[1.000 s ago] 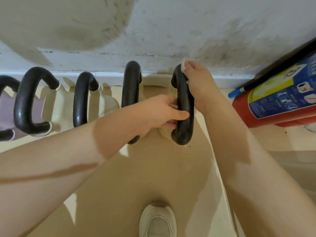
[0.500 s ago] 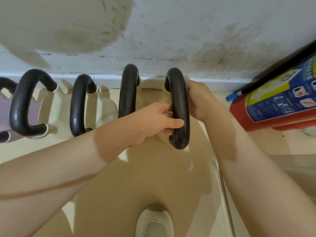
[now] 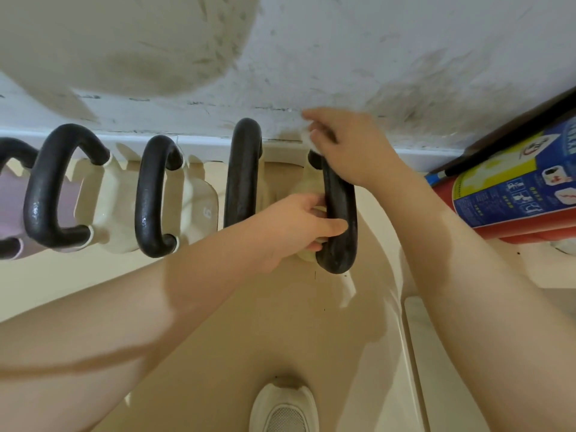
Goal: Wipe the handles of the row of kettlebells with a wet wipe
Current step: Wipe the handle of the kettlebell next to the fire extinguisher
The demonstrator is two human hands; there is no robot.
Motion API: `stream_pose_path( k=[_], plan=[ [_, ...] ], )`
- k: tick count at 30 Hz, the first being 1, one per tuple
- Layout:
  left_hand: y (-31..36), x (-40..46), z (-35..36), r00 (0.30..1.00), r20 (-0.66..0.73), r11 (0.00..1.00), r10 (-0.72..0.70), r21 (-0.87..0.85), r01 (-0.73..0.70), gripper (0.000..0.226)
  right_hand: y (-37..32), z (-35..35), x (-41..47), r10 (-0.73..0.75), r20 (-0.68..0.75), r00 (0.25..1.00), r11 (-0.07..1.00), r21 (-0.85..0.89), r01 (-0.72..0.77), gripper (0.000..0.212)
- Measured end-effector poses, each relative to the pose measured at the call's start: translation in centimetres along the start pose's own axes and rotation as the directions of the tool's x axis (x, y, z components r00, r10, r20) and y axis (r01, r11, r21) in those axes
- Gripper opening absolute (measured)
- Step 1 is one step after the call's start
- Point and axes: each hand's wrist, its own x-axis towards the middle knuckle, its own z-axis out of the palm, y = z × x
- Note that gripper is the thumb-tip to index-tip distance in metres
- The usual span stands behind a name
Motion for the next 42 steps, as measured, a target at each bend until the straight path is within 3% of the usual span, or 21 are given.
stream_pose_path(
  k=[3, 5, 8, 13, 18, 22, 26, 30, 35, 39, 42],
  plan=[
    [-0.3, -0.6, 0.5, 0.998, -0.058, 1.000, 0.000, -0.027, -0.001, 0.048, -1.0, -0.3, 1.0, -0.104, 0.297, 0.949, 0.907, -0.364, 0.213, 0.024],
    [-0.8, -0.8, 0.7, 0.996, -0.088, 0.999, -0.034, -0.030, 0.031, 0.052, -1.2, -0.9, 1.8, -0.068, 0.376, 0.924, 0.834, -0.487, 0.260, 0.025],
    [-1.1, -1.1, 0.2, 0.982, -0.140, 0.987, -0.128, -0.114, 0.112, 0.048, -1.2, -0.9, 2.5, 0.050, 0.363, 0.930, 0.881, -0.455, 0.130, 0.031],
    [-0.8, -2.2, -1.0, 0.986, -0.163, 0.994, -0.032, -0.108, 0.015, 0.042, -3.4, -1.0, 3.2, 0.166, 0.499, 0.850, 0.782, -0.592, 0.195, 0.022],
    [-1.2, -2.3, -1.1, 0.985, -0.170, 0.999, 0.004, -0.047, -0.012, 0.040, -2.1, -1.5, 2.6, 0.015, 0.487, 0.873, 0.786, -0.546, 0.291, 0.030],
    [-0.9, -2.4, -1.2, 0.980, -0.196, 0.997, -0.029, -0.074, 0.015, 0.026, -1.2, -0.6, -0.3, -0.111, 0.542, 0.833, 0.669, -0.579, 0.466, 0.062],
    [-0.2, -2.4, -1.2, 0.976, -0.192, 0.981, -0.100, -0.182, 0.065, 0.021, -1.2, -0.9, -0.7, -0.093, 0.397, 0.913, 0.770, -0.553, 0.318, 0.059],
    [-0.3, -2.4, -1.1, 0.979, -0.195, 0.977, -0.056, -0.213, 0.013, 0.030, -2.3, 1.3, -3.0, -0.048, 0.268, 0.962, 0.795, -0.573, 0.199, 0.053],
    [-1.2, -2.7, -0.9, 0.976, -0.217, 0.991, 0.000, -0.131, -0.029, 0.027, -0.1, 1.0, -7.7, -0.200, 0.067, 0.978, 0.953, -0.217, 0.210, 0.040],
    [-1.0, -2.8, -0.5, 0.974, -0.228, 0.990, 0.015, -0.136, -0.047, 0.031, -0.6, 2.4, -8.4, 0.004, -0.060, 0.998, 0.996, 0.085, 0.001, 0.046],
    [-0.9, -2.9, -0.3, 0.971, -0.237, 0.990, 0.022, -0.128, -0.053, 0.031, -1.0, 3.6, -9.7, -0.024, -0.124, 0.992, 1.000, 0.004, 0.024, 0.052]
  ],
)
